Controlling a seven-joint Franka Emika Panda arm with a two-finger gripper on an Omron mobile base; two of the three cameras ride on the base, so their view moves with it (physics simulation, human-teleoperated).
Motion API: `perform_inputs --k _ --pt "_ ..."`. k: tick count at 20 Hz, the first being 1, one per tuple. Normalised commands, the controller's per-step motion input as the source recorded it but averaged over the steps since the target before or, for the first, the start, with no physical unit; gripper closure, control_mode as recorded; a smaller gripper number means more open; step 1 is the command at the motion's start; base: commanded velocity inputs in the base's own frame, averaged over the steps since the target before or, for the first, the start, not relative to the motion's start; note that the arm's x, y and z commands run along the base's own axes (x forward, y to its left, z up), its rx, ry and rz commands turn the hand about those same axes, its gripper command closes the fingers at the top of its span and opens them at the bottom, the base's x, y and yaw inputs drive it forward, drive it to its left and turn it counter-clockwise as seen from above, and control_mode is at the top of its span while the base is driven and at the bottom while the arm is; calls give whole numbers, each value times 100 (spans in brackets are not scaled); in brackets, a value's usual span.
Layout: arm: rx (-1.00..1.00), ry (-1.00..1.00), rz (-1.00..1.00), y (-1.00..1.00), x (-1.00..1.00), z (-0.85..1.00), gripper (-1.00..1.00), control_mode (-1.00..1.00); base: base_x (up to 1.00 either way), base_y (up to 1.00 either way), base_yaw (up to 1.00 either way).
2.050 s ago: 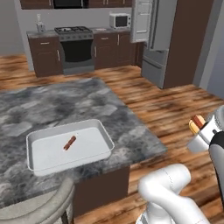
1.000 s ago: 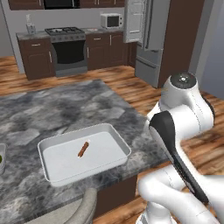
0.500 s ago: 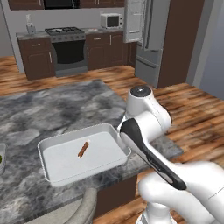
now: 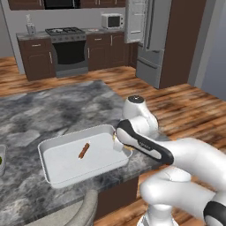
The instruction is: Place the cold items (lime and eggplant) from the fridge in one tupperware on the dining counter. Place the warm items (hot dog and kebab skewer) in the stove area in another tupperware.
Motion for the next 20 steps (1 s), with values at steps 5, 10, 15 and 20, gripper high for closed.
perform_inputs --k 5,10,15,20 --pt "0 19 9 81 75 -51 100 -100 0 0 0" --pt "-3 13 1 68 52 -55 100 -100 0 0 0" --pt "0 5 0 1 21 -54 100 -100 0 0 0" --pt "0 -16 -6 -1 -9 -11 -100 -100 0 0 0"
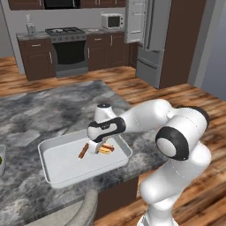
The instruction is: Place the cold items (lime and eggplant) from the fridge in one tupperware on the dining counter. Place the warm items (hot dog and kebab skewer) in the stove area in another tupperware.
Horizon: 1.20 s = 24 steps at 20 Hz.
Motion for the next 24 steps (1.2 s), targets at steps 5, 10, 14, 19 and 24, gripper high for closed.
perform_inputs --k 5,10,14,19,24 --pt "0 -36 -31 0 -16 4 -100 -100 0 0 0" --pt "5 -35 -28 -5 -15 60 -100 -100 0 0 0" --pt "14 -5 -18 -60 -54 100 -100 -100 0 0 0" --pt "17 0 -13 -89 -61 100 -100 -100 0 0 0" --pt "1 1 -30 -100 -100 100 -100 -100 0 0 0"
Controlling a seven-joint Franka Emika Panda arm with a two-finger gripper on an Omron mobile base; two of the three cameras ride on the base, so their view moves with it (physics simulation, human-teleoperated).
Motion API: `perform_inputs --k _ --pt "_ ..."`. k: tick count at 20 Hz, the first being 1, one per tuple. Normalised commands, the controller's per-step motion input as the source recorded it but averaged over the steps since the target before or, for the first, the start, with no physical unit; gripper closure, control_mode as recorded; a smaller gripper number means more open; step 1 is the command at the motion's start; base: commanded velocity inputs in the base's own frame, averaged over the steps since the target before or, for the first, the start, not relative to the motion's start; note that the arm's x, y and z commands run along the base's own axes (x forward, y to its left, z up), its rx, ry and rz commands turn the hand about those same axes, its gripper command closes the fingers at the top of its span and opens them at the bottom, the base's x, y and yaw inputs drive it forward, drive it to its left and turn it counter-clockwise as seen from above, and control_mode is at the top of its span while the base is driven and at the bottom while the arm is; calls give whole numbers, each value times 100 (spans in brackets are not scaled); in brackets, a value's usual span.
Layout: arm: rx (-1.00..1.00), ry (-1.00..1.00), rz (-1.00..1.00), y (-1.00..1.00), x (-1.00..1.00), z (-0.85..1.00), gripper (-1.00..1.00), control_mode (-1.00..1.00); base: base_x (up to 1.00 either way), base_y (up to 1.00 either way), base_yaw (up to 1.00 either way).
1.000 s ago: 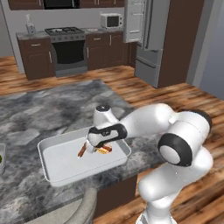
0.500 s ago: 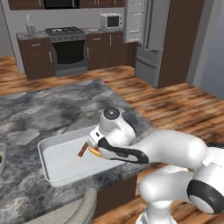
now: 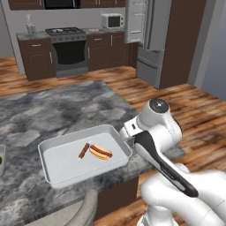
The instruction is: Place the cold items (lime and eggplant) from the fridge in one tupperware on the dining counter. Place the warm items (hot dog and kebab skewer) in the stove area in another tupperware.
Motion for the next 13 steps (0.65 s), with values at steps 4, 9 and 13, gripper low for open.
perform_inputs --k 4,9,13 --pt "4 8 -29 -100 -100 61 -100 -100 0 0 0" --pt "0 -8 -9 -100 -100 -31 -100 -100 0 0 0" --pt "-8 -9 0 -100 -100 -89 -100 -100 0 0 0"
